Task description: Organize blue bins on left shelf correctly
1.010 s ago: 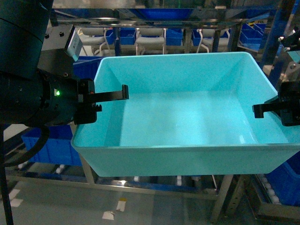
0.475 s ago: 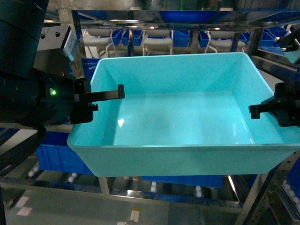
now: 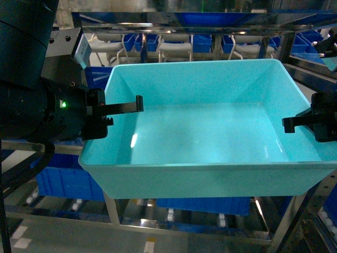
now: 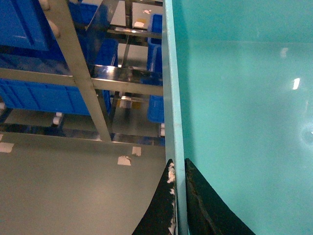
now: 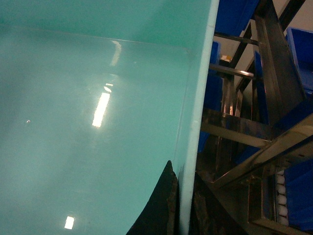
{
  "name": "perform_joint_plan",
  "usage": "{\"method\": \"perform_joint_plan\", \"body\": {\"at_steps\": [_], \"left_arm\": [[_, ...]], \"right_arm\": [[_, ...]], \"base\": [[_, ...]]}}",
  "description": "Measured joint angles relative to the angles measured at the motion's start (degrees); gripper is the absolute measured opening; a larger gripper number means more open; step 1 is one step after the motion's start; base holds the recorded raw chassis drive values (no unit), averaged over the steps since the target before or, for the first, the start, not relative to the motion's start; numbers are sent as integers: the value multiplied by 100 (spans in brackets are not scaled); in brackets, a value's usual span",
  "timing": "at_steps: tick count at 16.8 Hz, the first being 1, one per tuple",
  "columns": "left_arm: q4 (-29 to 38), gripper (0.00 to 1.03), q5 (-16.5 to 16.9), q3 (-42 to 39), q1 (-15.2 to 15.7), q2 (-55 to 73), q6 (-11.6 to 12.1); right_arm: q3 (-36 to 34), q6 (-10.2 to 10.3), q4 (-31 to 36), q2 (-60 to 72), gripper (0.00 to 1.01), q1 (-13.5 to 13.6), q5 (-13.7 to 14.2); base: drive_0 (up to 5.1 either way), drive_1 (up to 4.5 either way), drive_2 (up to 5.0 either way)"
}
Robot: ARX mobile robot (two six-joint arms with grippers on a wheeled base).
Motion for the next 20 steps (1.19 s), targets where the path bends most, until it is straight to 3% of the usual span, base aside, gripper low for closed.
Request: {"method": "perform_joint_plan", "body": {"at_steps": [5, 20], "left_arm": [[-2, 2, 0, 0, 0, 0, 0], [0, 2, 4, 0, 4, 2, 0]], "right_arm": [[0, 0, -4, 0, 2, 0, -2], [0, 0, 2, 11, 2, 0, -9]], "base": [[0, 256, -256], [0, 0, 0]]}}
